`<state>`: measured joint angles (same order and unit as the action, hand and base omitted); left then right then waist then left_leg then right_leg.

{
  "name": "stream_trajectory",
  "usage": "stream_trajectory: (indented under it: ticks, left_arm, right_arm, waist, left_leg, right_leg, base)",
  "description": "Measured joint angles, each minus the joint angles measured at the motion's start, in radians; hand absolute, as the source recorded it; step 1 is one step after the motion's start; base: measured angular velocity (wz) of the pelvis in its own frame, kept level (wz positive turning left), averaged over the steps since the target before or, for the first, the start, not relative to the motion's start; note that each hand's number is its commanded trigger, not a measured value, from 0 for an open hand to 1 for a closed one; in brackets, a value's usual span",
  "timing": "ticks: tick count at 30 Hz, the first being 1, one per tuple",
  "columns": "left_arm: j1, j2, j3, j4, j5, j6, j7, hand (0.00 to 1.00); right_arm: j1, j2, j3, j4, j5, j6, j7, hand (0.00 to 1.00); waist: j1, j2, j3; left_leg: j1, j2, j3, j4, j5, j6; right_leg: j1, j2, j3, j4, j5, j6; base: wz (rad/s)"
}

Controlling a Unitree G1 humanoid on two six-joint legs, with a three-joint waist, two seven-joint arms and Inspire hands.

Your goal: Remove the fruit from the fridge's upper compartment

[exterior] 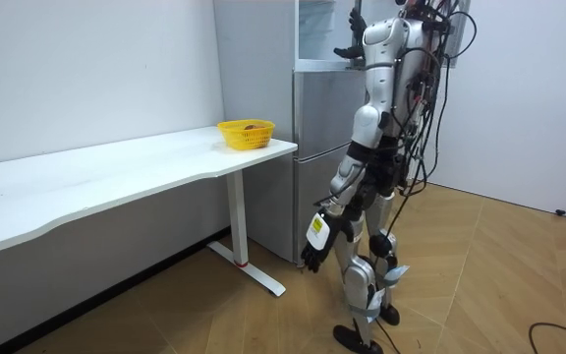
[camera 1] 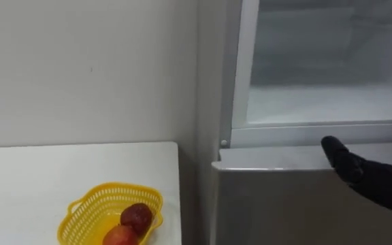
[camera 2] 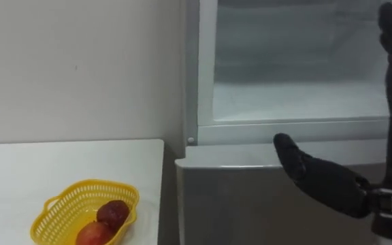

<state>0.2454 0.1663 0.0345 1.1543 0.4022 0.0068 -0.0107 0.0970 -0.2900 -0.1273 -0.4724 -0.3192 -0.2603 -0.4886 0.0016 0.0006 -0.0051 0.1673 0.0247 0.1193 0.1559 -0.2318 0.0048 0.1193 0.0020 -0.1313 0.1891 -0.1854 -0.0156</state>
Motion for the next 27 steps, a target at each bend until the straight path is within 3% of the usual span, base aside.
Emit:
stream_trajectory:
  ticks: [3,5,9,12,20,27]
  left_arm:
    - [0.004,0.001,0.0,0.004,-0.001,0.001,0.003,0.0]
    - [0.006,0.002,-0.001,0.004,-0.009,0.001,0.009,0.0]
    - [0.029,0.001,-0.014,0.005,-0.018,0.007,0.025,0.0]
    - [0.032,0.0,-0.019,0.005,-0.021,0.011,0.031,0.0]
    - [0.046,0.001,-0.018,-0.027,-0.05,0.018,0.031,0.0]
    - [0.075,-0.001,-0.015,-0.078,-0.057,0.031,0.044,0.0]
  right_arm:
    - [0.029,0.0,-0.014,0.041,0.007,-0.001,-0.036,0.0]
    - [0.058,0.004,-0.015,0.088,0.051,0.001,-0.038,0.0]
    - [0.094,0.025,-0.014,0.226,0.168,0.017,-0.04,0.0]
    - [0.132,0.034,-0.014,0.318,0.248,0.053,-0.039,0.0]
    - [0.171,0.058,-0.016,0.441,0.425,0.068,-0.058,0.0]
    - [0.19,0.095,-0.057,0.513,0.754,0.07,-0.1,0.0]
  waist:
    - [-0.006,0.001,0.0009]
    - [-0.013,0.0,-0.0018]
    - [-0.023,-0.008,0.0012]
    - [-0.026,-0.014,0.0043]
    - [-0.05,-0.002,0.0033]
    - [-0.063,-0.004,-0.0001]
  left_leg:
    - [0.001,0.0,0.018,0.0,0.0,0.0]
    - [0.002,-0.001,0.021,0.0,0.0,0.0]
    - [0.013,0.001,0.037,-0.002,0.0,0.0]
    - [0.018,0.0,0.04,-0.005,-0.002,0.002]
    - [0.016,0.0,0.04,-0.005,-0.005,0.003]
    - [0.019,-0.002,0.041,-0.003,-0.004,0.003]
  right_leg:
    - [-0.005,0.002,0.02,0.0,0.0,0.0]
    - [-0.005,0.002,0.026,0.0,0.0,0.0]
    - [-0.006,0.005,0.044,0.006,0.0,0.0]
    - [-0.004,0.004,0.047,-0.003,0.0,0.001]
    - [-0.007,0.005,0.049,-0.004,0.0,0.002]
    - [0.001,0.003,0.047,-0.009,-0.002,0.004]
  base:
    - [-0.16]
    - [-0.05]
    - [-0.11]
    - [-0.03]
    - [0.0]
    - [0.0]
